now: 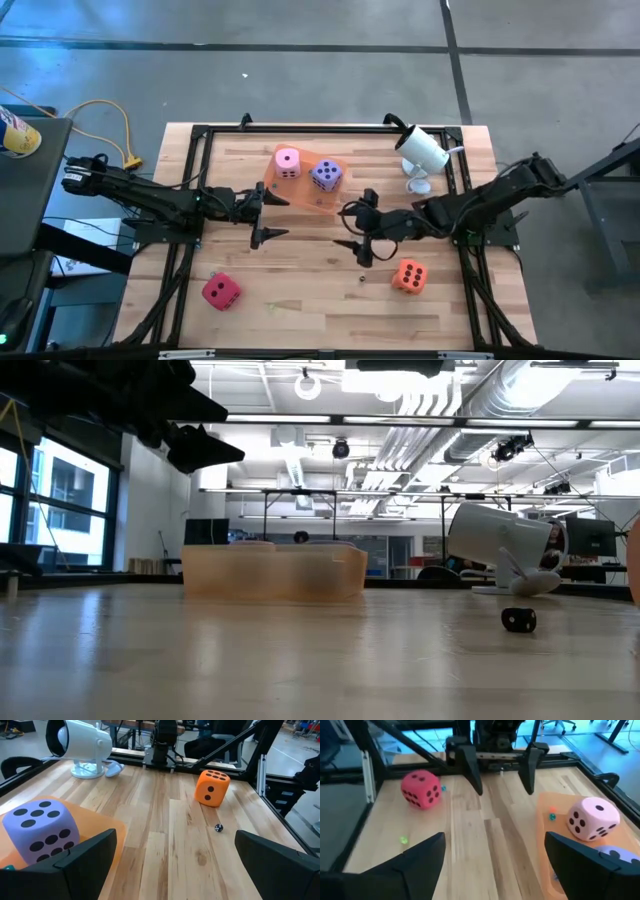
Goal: Pick & Place Dice
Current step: Put the large orange die into the orange bin
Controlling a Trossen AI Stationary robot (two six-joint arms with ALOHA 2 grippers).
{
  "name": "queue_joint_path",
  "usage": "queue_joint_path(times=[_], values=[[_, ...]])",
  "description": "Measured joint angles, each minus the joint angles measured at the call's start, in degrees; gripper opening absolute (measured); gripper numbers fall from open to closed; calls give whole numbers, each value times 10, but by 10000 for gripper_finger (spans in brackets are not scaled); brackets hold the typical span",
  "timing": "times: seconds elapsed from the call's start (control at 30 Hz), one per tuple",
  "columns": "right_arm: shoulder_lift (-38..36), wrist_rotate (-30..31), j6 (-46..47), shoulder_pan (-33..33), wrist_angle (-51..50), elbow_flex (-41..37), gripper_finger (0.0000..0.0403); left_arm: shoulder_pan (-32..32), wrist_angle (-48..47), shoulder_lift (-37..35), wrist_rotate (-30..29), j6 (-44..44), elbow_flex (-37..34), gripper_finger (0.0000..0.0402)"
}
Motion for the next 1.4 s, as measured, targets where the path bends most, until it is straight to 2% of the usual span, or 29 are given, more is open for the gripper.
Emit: queue_joint_path(times=[0.1,0.17,0.23,0.33,0.5,0.6,0.93,1.07,1.2,1.4], values=[[0,19,4,9,-1,0,332,0,0,0,0,0,0,395],[0,88,19,23,0,0,332,0,0,0,0,0,0,395],[0,130,21,36,3,0,332,0,0,0,0,0,0,395],[9,155,-2,47,10,0,340,0,0,0,0,0,0,395],[24,177,6,44,7,0,393,0,0,0,0,0,0,395],[28,185,11,42,-3,0,392,0,0,0,0,0,0,395],[27,180,-8,45,-6,0,400,0,0,0,0,0,-1,395],[25,134,-10,52,-46,0,398,0,0,0,0,0,-1,395],[23,64,57,66,-143,31,398,0,0,0,0,0,-1,395],[22,33,219,118,-332,90,398,0,0,0,0,0,-1,395]])
